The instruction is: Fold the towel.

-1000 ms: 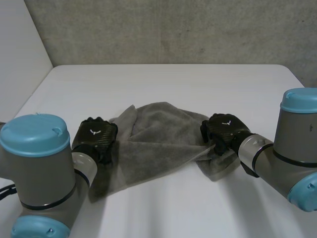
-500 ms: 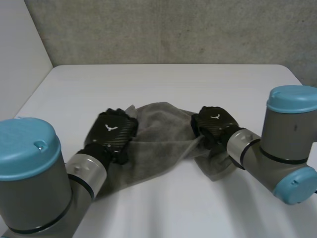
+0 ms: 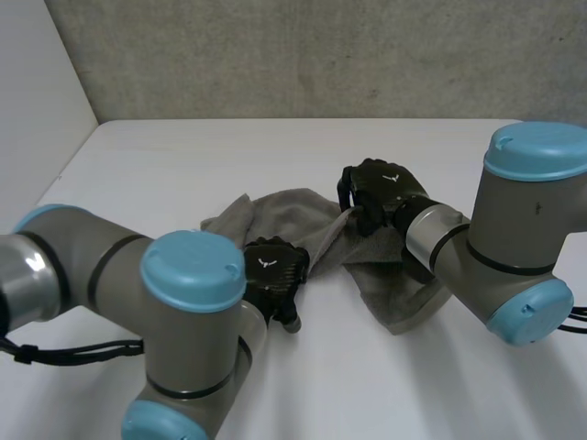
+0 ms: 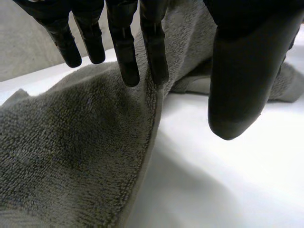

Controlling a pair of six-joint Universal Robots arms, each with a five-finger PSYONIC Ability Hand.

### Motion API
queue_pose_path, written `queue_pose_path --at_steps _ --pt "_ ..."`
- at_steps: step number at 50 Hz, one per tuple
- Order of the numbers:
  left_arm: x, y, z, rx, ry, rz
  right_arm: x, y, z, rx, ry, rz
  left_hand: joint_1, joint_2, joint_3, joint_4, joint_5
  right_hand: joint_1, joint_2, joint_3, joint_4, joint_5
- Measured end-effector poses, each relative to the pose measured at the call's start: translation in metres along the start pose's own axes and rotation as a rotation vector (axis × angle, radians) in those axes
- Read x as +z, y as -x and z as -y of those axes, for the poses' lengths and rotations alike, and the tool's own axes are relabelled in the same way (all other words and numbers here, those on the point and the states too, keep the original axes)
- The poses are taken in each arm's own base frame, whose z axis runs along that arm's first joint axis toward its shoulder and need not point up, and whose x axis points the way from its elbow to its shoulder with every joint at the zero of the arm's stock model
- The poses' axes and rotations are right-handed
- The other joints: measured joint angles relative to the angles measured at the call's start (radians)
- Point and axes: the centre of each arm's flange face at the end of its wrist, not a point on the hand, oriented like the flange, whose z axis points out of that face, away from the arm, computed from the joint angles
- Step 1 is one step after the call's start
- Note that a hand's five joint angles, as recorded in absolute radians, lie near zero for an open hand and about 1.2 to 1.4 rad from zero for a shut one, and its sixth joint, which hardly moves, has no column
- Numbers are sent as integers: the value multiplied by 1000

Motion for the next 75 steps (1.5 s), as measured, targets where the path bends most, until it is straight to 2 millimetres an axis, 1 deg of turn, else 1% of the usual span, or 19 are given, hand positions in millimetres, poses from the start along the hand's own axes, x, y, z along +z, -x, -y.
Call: queue_pose_path --at_steps 7,14,32,46,48,51,52,54,56,59,62,64,65,68,70,74,75 --pt "17 6 -4 10 -8 112 0 -1 -6 2 21 -2 2 0 0 0 0 0 0 0 0 0" --pt "30 11 -10 16 -19 177 -2 -1 -9 2 32 -3 3 0 0 0 1 2 0 0 0 0" --pt "41 10 -17 33 -33 179 -3 0 -8 2 33 -2 5 1 0 0 6 2 0 0 0 0" --pt "54 8 -20 31 -77 179 -3 -1 -7 3 30 -4 117 115 0 0 114 2 0 0 0 0" --pt "57 8 -20 32 -87 180 -4 -1 -7 3 31 -4 147 147 0 0 145 2 0 0 0 0" --pt "60 8 -20 40 -100 182 -4 -1 -7 5 33 -4 289 296 0 0 293 2 0 0 0 0" --pt "62 9 -20 45 -103 183 -4 -1 -7 5 34 -4 432 441 0 0 440 2 0 0 0 0" --pt "65 10 -21 53 -108 186 -4 -1 -7 5 35 -3 617 625 0 0 627 2 0 0 0 0" --pt "66 12 -21 58 -108 189 -5 -1 -8 6 37 -2 666 701 0 0 697 2 0 0 0 0" --pt "67 19 -19 62 -102 203 -7 0 -8 3 44 5 666 712 0 0 713 2 0 0 0 0" --pt "63 29 -12 63 -91 219 -11 1 -11 -7 72 20 666 712 0 0 714 2 0 0 0 0" --pt "58 36 -5 66 -86 224 -14 2 -15 -24 103 34 666 712 0 0 714 2 0 0 0 0" --pt "52 42 3 74 -80 223 -17 1 -18 -45 133 46 666 712 0 0 714 2 0 0 0 0" --pt "41 50 18 99 -71 207 -23 -3 -25 -104 200 69 666 731 0 0 714 2 1 0 0 0" --pt "30 58 33 143 -60 175 -27 -9 -30 -171 252 90 666 751 0 0 714 2 6 0 0 0" --pt "23 69 52 209 -65 133 -27 -14 -27 -270 272 111 666 756 0 0 714 2 17 0 0 0" --pt "23 73 59 231 -76 121 -25 -16 -22 -305 260 115 666 756 0 0 714 2 17 0 0 2"
